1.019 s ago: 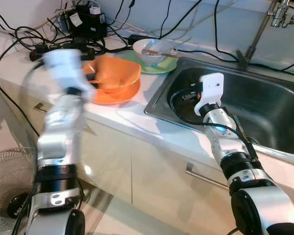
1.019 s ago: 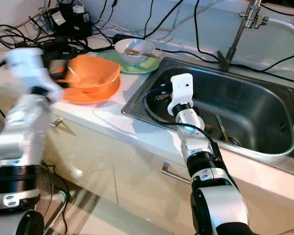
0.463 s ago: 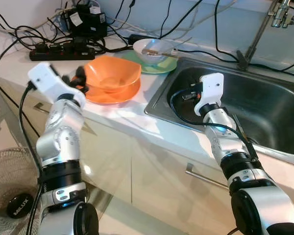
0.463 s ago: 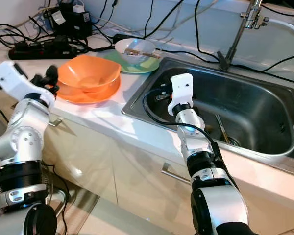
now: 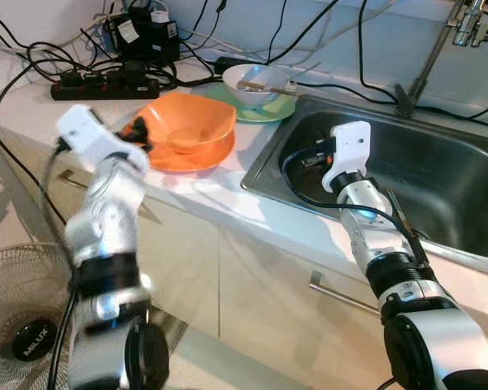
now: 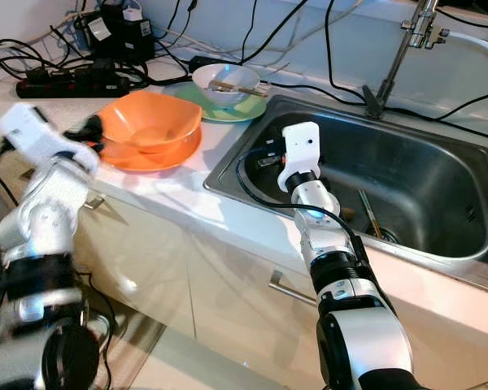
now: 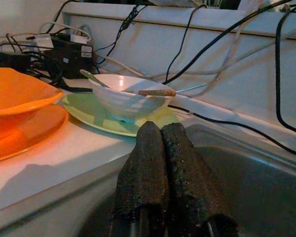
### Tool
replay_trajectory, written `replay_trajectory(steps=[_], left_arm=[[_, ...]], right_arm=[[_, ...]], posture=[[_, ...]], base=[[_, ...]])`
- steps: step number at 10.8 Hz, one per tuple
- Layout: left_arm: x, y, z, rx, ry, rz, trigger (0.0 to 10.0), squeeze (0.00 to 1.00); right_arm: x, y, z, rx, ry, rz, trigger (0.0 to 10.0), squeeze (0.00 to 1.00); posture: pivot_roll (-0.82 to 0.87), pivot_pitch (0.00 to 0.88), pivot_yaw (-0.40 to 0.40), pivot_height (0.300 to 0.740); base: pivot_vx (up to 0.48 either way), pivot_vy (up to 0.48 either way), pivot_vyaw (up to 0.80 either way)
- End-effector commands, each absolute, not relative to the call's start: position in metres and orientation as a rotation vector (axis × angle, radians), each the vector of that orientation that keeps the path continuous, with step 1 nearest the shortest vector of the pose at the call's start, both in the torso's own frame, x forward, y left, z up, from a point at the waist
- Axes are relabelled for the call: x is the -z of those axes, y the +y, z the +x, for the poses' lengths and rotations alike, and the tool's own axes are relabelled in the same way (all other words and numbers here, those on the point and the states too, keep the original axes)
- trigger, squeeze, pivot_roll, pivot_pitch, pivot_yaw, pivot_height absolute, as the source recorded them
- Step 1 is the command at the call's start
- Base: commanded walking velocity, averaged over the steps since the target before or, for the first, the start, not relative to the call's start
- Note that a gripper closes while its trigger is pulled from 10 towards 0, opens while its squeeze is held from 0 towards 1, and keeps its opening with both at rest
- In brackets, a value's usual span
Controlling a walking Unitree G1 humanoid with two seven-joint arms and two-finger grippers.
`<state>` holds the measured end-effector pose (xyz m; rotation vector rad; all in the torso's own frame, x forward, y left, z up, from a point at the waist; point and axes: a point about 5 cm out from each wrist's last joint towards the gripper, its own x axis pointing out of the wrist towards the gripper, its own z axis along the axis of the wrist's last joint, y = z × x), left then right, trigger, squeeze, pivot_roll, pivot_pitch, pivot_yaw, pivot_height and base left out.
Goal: Kitchen organization
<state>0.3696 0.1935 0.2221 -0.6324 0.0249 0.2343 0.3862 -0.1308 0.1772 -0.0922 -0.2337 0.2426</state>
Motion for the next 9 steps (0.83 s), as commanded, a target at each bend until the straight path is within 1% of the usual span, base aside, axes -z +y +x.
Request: replay_trajectory(steps=[1, 7, 9], left_arm=[[-0.224, 0.192, 0.376, -0.228, 0.047, -0.640, 10.0, 0.00], [-0.221, 0.186, 0.400, -0.249, 0.133, -0.606, 10.0, 0.00], [-0.218, 0.180, 0.408, -0.246, 0.169, -0.639, 10.0, 0.00]], right_arm=[[-0.185, -0.131, 0.388, -0.242, -0.248, -0.093, 10.0, 0.00], [-0.183, -0.133, 0.387, -0.244, -0.249, -0.099, 10.0, 0.00], [-0.182, -0.133, 0.386, -0.245, -0.248, -0.102, 10.0, 0.00]], posture=[[0.23, 0.015, -0.031, 0.725], [0.22, 0.022, -0.020, 0.725], [0.21, 0.021, -0.013, 0.725]], base=[[0.000, 0.000, 0.00], [0.000, 0.000, 0.00], [0.000, 0.000, 0.00]])
